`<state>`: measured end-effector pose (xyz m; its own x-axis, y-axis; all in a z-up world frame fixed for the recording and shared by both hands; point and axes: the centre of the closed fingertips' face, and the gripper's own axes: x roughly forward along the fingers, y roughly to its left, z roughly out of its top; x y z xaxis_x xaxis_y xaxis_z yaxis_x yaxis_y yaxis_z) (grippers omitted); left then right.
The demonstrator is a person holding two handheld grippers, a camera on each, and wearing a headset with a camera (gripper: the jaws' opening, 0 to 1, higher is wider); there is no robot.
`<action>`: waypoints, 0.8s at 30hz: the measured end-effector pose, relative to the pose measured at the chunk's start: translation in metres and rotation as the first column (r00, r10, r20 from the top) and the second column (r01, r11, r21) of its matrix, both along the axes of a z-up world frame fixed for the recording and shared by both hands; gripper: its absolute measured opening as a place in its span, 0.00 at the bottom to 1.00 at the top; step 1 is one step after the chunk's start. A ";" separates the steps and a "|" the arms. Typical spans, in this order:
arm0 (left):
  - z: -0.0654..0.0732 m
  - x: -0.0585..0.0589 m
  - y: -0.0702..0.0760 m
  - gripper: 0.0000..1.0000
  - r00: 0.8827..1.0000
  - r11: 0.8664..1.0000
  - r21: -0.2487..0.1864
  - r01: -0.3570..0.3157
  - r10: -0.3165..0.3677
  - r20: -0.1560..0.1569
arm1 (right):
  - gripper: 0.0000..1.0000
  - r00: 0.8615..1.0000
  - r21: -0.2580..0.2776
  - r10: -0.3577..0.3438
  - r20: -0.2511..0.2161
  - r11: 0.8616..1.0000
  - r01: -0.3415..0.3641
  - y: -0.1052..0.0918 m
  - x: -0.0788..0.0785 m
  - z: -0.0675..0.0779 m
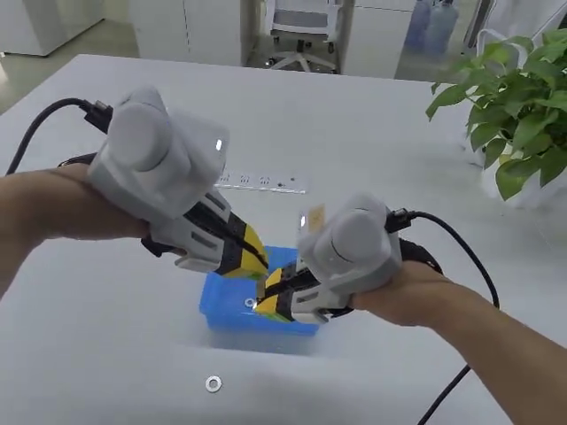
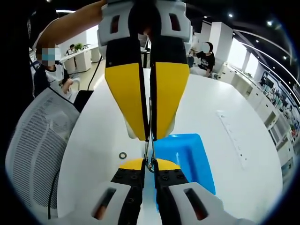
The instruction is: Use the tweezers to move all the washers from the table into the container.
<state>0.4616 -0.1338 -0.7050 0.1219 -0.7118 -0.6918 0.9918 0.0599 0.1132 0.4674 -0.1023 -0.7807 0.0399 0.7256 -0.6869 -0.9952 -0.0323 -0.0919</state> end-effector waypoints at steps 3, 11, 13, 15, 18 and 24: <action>0.003 0.008 -0.002 0.05 1.000 1.000 -0.004 0.002 -0.002 0.009 | 0.09 1.000 0.005 -0.010 0.006 1.000 0.010 -0.002 0.008 0.003; 0.000 0.025 -0.008 0.05 1.000 1.000 -0.008 0.005 -0.004 0.017 | 0.09 0.999 0.010 -0.028 0.027 1.000 0.027 -0.008 0.028 0.000; -0.003 0.030 -0.010 0.05 1.000 1.000 -0.007 0.005 -0.004 0.019 | 0.09 0.999 0.006 -0.032 0.031 0.999 0.031 -0.010 0.032 -0.003; -0.006 0.033 -0.011 0.05 1.000 1.000 -0.007 0.007 -0.006 0.020 | 0.09 0.999 0.006 -0.033 0.029 0.999 0.032 -0.012 0.036 -0.005; -0.011 0.038 -0.013 0.05 1.000 1.000 -0.007 0.007 -0.007 0.019 | 0.09 0.999 0.005 -0.034 0.023 0.999 0.034 -0.014 0.041 -0.011; -0.023 0.047 -0.014 0.05 1.000 1.000 0.000 0.008 -0.008 0.015 | 0.09 1.000 0.002 -0.030 0.007 1.000 0.030 -0.015 0.048 -0.023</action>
<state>0.5088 -0.1483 -0.7279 0.1264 -0.7125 -0.6902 0.9904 0.0514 0.1283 0.5157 -0.1175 -0.8034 0.0667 0.7252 -0.6853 -0.9951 -0.0018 -0.0988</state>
